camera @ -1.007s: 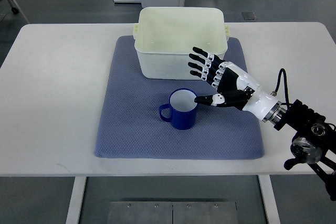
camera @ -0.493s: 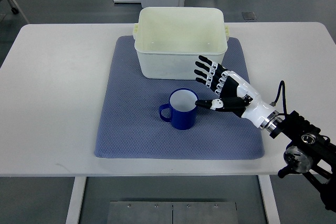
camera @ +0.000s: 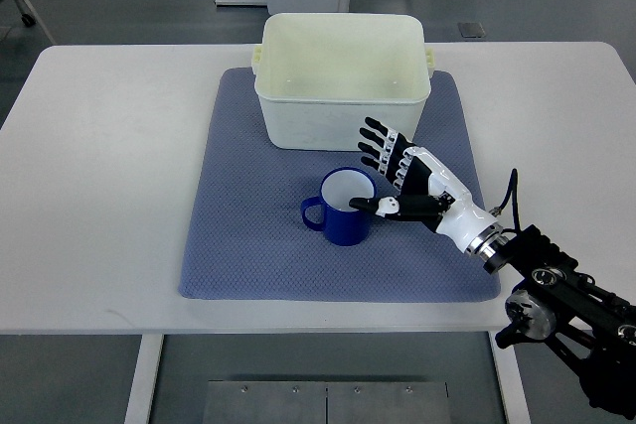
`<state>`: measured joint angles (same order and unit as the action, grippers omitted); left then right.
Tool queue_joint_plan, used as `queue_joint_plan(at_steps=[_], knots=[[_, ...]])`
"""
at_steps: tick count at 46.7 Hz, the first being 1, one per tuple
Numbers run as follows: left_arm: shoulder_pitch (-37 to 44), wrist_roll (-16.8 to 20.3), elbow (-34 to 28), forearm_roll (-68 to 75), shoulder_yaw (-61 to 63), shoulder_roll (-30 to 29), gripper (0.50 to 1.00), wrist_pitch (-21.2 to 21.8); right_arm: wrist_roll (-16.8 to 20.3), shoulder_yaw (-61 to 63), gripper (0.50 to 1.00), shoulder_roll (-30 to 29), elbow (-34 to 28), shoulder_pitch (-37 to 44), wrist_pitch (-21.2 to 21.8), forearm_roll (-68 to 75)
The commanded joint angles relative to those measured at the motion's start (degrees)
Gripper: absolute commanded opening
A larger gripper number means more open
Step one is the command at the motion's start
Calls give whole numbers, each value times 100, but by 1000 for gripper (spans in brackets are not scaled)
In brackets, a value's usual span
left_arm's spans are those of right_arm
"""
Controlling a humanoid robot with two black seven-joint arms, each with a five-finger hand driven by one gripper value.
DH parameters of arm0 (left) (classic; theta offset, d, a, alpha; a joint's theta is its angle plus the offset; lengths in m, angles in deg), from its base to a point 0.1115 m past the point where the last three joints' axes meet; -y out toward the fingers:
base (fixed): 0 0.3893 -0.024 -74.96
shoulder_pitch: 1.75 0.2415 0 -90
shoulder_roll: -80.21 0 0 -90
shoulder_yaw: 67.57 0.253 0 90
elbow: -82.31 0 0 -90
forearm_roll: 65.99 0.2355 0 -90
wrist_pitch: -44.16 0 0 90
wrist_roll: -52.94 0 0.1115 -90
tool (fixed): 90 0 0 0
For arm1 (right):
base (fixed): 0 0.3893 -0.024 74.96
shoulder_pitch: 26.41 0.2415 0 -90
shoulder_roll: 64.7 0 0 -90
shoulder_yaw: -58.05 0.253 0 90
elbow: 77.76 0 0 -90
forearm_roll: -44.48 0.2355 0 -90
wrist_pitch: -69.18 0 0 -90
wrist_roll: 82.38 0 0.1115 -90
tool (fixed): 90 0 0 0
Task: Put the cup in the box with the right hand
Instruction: 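Lower the right hand beside the mug, fingers around its body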
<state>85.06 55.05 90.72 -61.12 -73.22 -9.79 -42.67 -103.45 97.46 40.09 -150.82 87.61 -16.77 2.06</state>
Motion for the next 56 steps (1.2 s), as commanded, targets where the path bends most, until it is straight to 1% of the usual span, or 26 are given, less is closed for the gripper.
queue_joint_plan(at_steps=[1, 15, 20, 24, 34, 56], knots=[[2, 0, 3, 5, -6, 0, 1000, -1, -37, -83, 1000, -64, 29, 6, -80, -11], [-7, 0, 3, 5, 11, 0, 1000, -1, -108, -197, 998, -337, 319, 102, -151, -99], [-7, 0, 3, 5, 11, 0, 1000, -1, -116, -197, 998, -363, 398, 120, -274, -99], [-7, 0, 3, 5, -6, 0, 1000, -1, -134, -241, 1000, -469, 494, 146, -291, -99], [2, 0, 3, 5, -6, 0, 1000, -1, -415, -487, 998, -486, 618, 243, -300, -90], [-7, 0, -5, -3, 11, 0, 1000, -1, -635, -627, 998, -504, 794, 243, -300, -90]])
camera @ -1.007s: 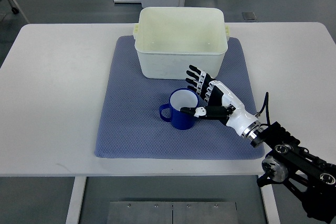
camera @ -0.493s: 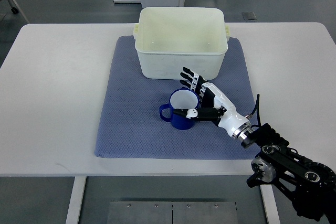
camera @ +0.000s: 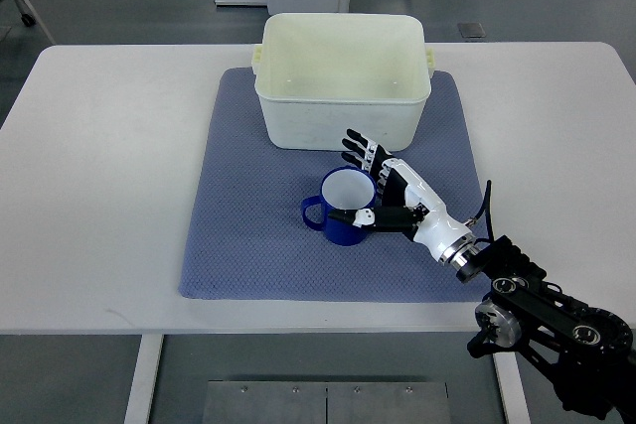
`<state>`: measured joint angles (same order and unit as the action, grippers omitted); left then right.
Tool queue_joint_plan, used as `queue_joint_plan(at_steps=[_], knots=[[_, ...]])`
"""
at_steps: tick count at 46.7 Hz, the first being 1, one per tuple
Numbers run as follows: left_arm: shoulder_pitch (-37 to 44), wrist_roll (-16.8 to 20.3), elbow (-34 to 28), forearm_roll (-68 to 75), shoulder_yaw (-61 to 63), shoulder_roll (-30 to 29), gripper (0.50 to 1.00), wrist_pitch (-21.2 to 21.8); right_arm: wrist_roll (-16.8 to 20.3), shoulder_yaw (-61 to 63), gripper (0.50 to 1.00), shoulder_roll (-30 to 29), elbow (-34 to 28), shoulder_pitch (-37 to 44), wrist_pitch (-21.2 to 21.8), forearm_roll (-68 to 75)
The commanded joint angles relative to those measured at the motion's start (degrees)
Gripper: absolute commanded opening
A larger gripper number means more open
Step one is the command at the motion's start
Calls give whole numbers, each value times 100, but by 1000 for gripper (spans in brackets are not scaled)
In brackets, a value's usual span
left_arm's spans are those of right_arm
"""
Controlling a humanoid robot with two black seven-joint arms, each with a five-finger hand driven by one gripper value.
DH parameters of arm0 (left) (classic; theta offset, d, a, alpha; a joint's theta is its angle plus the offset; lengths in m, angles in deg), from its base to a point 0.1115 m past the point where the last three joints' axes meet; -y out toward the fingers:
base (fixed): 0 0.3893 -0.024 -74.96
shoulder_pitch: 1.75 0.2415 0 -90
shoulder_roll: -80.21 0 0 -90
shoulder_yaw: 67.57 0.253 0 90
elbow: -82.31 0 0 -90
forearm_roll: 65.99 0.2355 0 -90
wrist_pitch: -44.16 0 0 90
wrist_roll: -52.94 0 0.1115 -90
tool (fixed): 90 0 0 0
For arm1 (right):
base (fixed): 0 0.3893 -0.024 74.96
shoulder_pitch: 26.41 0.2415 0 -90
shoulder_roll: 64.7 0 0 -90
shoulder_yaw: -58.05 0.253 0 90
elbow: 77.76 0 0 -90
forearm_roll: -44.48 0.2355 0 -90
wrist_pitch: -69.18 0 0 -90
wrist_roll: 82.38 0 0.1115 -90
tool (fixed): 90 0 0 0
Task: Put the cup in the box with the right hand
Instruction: 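Lower the right hand beside the mug, fingers around its body, then close the right hand fingers around the mug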
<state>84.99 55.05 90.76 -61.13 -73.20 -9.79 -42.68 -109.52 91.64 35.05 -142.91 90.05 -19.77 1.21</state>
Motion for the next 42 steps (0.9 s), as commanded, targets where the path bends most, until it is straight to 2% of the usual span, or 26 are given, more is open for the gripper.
queue_joint_plan(at_steps=[1, 14, 31, 35, 42], knots=[[9, 0, 0, 6, -8, 0, 1000, 1, -46, -72, 998, 0, 2, -1, 0, 3], [0, 0, 0, 6, -8, 0, 1000, 1, -178, -222, 998, -88, 178, -1, -26, -6], [0, 0, 0, 6, -8, 0, 1000, 1, -248, -284, 993, -202, 319, 26, -342, 3], [0, 0, 0, 6, -8, 0, 1000, 1, -301, -354, 981, -202, 336, 26, -360, 3], [9, 0, 0, 6, -8, 0, 1000, 1, -406, -380, 931, -202, 363, 35, -378, 3]])
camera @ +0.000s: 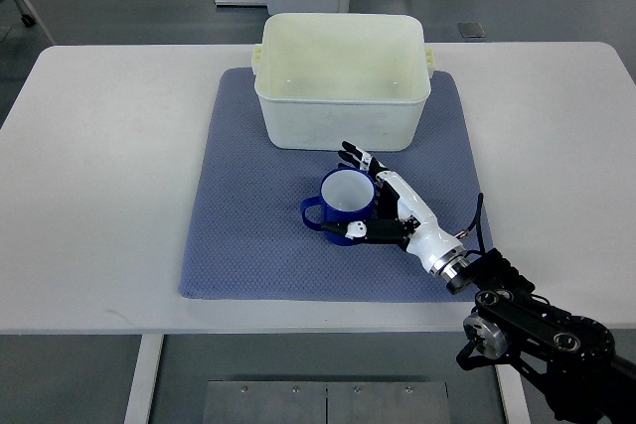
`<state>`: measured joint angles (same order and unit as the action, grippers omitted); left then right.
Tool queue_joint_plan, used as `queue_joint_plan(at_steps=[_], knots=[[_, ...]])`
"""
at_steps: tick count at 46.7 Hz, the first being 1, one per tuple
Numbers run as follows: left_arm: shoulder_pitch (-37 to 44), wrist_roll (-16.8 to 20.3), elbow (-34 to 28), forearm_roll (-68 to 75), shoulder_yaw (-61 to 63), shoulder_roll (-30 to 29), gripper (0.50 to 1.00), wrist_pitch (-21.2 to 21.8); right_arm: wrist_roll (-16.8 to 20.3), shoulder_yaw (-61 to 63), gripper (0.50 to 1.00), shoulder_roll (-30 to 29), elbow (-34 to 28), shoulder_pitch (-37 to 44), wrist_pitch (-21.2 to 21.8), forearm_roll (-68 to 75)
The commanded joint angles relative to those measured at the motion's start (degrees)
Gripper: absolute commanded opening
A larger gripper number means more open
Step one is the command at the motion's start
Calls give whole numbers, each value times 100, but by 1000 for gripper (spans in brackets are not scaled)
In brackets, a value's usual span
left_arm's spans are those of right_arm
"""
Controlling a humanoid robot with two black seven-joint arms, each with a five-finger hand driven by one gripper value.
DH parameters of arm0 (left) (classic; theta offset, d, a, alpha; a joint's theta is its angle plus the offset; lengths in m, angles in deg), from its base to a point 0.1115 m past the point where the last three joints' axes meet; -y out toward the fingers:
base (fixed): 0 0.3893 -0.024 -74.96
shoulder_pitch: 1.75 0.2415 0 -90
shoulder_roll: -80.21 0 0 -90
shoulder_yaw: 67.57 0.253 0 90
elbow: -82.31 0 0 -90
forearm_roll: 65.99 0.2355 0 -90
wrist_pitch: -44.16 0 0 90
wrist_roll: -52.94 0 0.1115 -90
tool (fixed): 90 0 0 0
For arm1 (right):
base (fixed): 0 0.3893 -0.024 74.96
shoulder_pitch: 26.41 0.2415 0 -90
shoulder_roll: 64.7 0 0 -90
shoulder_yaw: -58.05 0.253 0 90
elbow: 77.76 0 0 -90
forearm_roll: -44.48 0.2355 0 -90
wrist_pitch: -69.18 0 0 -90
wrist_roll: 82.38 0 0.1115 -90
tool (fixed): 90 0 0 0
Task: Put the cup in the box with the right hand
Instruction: 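Close the right hand fingers around the mug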
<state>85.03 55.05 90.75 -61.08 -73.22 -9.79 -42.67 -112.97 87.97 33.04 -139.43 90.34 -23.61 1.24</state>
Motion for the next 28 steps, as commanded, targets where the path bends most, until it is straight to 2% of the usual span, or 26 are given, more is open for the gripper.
queue_joint_plan(at_steps=[1, 7, 15, 17, 20, 22, 23, 24, 28], knots=[[-3, 0, 0, 1, -6, 0, 1000, -1, -87, -39, 918, -1, 23, 6, -2, 0], [-3, 0, 0, 1, -6, 0, 1000, -1, -219, -171, 855, -1, 119, 15, -20, 0], [5, 0, 0, -8, -6, 0, 1000, -1, -342, -285, 816, -89, 216, 50, -117, 0], [-3, 0, 0, -8, 11, 0, 1000, -1, -368, -303, 791, -89, 225, 50, -117, 0], [-3, 0, 0, -8, 11, 0, 1000, -1, -377, -356, 697, -97, 251, 59, -117, 0], [5, 0, 0, 1, -6, 0, 1000, -1, -377, -373, 603, -89, 260, 76, -117, 0], [-3, 0, 0, -8, -6, 0, 1000, -1, -368, -374, 530, -97, 260, 85, -117, 0], [-3, 0, 0, 1, -6, 0, 1000, -1, -368, -382, 500, -98, 260, 94, -117, 0], [6, 0, 0, 1, -6, 0, 1000, -1, -333, -391, 500, -106, 269, 111, -126, 17]])
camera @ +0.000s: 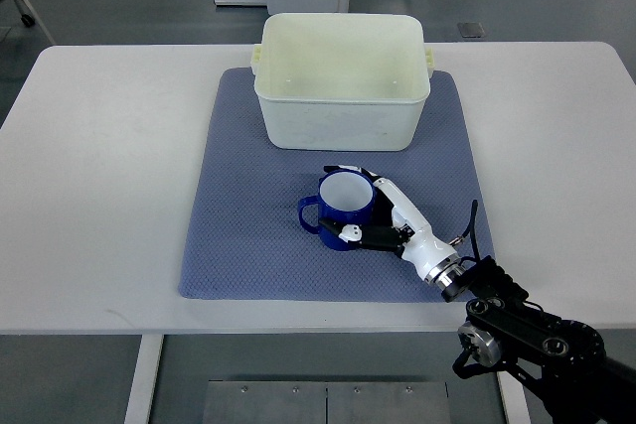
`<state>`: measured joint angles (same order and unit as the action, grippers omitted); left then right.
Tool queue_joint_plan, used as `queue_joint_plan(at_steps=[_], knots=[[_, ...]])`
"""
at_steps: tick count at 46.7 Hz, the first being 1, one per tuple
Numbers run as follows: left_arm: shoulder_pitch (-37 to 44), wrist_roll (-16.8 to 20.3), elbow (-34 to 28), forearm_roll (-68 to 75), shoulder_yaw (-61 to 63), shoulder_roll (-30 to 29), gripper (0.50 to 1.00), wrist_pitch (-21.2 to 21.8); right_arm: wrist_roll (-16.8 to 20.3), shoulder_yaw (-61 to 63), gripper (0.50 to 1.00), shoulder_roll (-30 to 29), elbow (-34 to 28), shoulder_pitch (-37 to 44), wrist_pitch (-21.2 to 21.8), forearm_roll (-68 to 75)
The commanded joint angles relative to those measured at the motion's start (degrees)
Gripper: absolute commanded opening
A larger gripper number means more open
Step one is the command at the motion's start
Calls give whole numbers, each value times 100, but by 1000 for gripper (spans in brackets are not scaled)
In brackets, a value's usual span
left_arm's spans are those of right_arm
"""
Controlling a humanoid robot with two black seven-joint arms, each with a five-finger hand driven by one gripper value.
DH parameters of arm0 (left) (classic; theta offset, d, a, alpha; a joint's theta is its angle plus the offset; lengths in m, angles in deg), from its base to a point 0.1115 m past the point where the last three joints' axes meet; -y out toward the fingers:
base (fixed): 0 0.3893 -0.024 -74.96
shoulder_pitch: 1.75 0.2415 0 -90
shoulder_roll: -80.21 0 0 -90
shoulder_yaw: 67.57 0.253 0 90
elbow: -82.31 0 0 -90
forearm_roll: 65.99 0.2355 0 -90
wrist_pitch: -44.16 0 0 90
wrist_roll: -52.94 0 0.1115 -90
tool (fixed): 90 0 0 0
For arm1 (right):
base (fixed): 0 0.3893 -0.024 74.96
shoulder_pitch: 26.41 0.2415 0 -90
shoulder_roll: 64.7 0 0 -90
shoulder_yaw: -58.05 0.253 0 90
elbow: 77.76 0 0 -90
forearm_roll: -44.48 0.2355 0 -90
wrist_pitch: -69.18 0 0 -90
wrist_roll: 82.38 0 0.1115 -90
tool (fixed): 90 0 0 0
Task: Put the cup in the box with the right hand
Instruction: 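Close the right hand fingers around the mug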
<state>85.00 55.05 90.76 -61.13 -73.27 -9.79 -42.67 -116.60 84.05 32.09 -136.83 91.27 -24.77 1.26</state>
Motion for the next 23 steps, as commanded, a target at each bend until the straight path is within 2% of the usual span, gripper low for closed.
queue_joint_plan(at_steps=[1, 13, 23], knots=[[0, 0, -9, 6, -1, 0, 1000, -1, 29, 1, 500, -11, 9, 26, -18, 24], [-1, 0, 0, -3, -1, 0, 1000, -1, -78, 10, 500, -29, -34, 79, -123, 59], [-1, 0, 0, -3, -1, 0, 1000, -1, -78, 28, 500, 366, -280, 316, -123, 86]])
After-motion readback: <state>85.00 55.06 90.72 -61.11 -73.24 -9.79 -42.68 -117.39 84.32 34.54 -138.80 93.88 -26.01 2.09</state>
